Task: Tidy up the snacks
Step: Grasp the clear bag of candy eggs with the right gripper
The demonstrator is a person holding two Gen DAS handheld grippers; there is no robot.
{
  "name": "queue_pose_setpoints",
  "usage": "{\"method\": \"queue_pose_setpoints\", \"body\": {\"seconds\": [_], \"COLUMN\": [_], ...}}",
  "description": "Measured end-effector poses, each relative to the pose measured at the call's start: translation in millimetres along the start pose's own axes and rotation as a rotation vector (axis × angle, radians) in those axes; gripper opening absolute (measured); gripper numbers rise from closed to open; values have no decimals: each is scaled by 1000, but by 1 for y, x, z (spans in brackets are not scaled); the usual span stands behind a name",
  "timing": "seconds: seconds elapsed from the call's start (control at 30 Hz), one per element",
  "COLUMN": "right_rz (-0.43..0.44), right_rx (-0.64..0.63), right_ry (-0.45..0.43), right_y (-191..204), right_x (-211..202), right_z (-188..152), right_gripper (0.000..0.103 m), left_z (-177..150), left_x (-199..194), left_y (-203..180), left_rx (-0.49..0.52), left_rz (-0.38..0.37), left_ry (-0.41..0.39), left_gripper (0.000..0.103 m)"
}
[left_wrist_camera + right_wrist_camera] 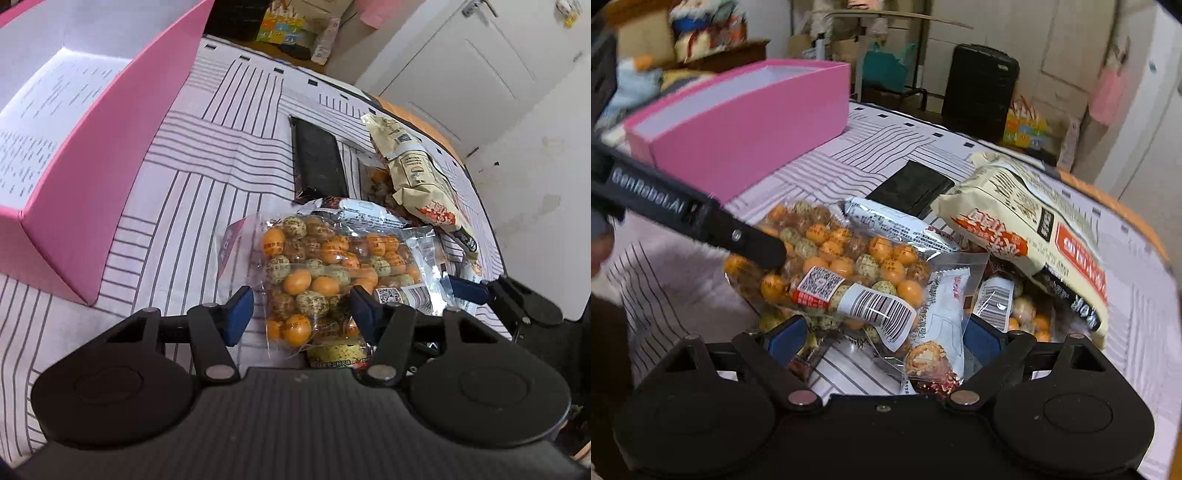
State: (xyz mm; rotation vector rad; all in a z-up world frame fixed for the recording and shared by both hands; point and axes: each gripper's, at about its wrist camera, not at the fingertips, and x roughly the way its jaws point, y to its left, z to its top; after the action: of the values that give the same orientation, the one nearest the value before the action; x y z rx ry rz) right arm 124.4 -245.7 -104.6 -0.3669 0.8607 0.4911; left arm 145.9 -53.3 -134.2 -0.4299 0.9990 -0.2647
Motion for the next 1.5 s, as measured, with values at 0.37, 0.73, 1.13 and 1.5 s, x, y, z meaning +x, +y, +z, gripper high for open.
{"method": "queue_pose_setpoints", "body": {"seconds": [0.37, 0.73, 1.13, 1.5], "right_rz": [-30, 65, 203, 174], "right_rx": [-128, -124, 64, 149], "right_ry": [15, 14, -14, 15], "right_y": [11, 17, -10, 0], "right_x": [-2, 19, 22, 25], "right_z": [3, 10, 0, 12], "right_gripper": [94, 103, 103, 103], "left_z": [-5, -1, 5, 3], "left_x": [0, -1, 3, 6], "left_y": [9, 1, 11, 2], "left_rx": [2, 66, 39, 50], "left_rz": [-31, -20, -44, -46], "left_ry": [-14, -46, -23, -30], "left_gripper": [56, 50, 51, 53]}}
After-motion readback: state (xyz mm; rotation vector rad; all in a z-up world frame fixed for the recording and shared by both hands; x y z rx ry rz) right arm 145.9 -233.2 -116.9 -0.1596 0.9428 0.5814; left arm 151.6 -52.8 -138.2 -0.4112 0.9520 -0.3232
